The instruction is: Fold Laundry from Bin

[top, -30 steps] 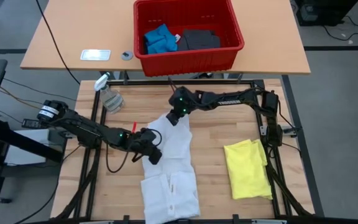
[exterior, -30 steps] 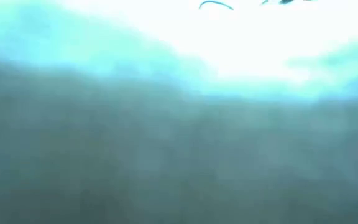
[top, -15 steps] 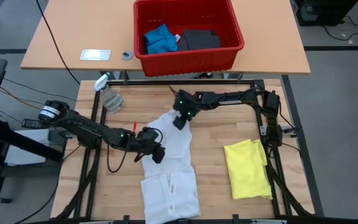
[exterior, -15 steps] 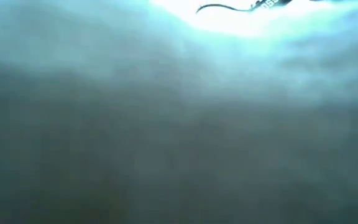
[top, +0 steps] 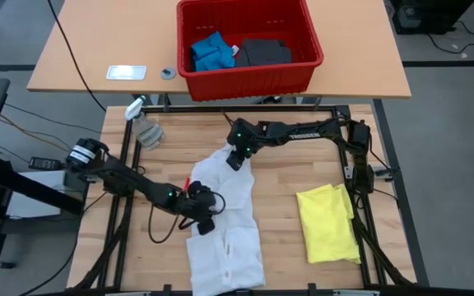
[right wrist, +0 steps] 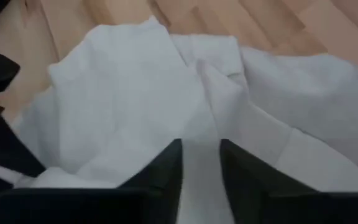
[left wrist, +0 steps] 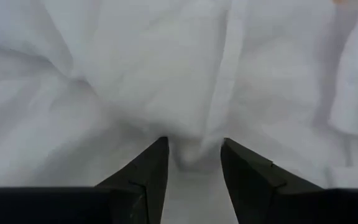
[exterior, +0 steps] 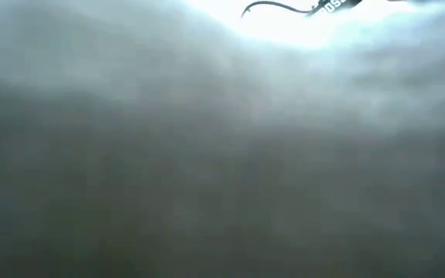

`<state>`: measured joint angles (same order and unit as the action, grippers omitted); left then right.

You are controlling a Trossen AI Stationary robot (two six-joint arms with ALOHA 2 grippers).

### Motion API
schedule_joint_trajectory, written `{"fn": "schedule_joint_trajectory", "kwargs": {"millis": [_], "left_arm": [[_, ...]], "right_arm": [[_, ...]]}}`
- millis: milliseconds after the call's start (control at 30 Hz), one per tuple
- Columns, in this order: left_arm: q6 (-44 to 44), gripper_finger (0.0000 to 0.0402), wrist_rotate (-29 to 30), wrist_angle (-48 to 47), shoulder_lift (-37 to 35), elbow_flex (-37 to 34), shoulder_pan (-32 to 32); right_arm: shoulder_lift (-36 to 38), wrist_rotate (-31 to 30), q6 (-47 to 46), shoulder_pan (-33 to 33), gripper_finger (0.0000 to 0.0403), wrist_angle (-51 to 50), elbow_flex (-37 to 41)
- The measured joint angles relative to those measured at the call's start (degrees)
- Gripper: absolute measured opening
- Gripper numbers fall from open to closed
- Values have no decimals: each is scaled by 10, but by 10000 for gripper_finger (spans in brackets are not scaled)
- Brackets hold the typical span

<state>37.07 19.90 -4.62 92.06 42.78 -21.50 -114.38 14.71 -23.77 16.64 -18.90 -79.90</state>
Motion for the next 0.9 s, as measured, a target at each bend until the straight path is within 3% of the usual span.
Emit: {"fn": "schedule_joint_trajectory", "kwargs": {"millis": [200, 400, 567, 700, 900], "left_arm": [[23, 105, 5, 8, 18, 0, 2], [55, 12, 10, 13, -2, 1, -16], [104, 6, 39, 11, -18, 2, -46], [168, 3, 64, 8, -13, 2, -79], [244, 9, 75, -17, -9, 1, -99]], "right_arm": [[0, 2, 0, 0, 11, 0, 0], [0, -24, -6, 0, 5, 5, 0], [0, -10, -15, 0, 4, 23, 0], [0, 67, -12, 0, 5, 56, 0], [0, 71, -45, -2, 33, 2, 0]]}}
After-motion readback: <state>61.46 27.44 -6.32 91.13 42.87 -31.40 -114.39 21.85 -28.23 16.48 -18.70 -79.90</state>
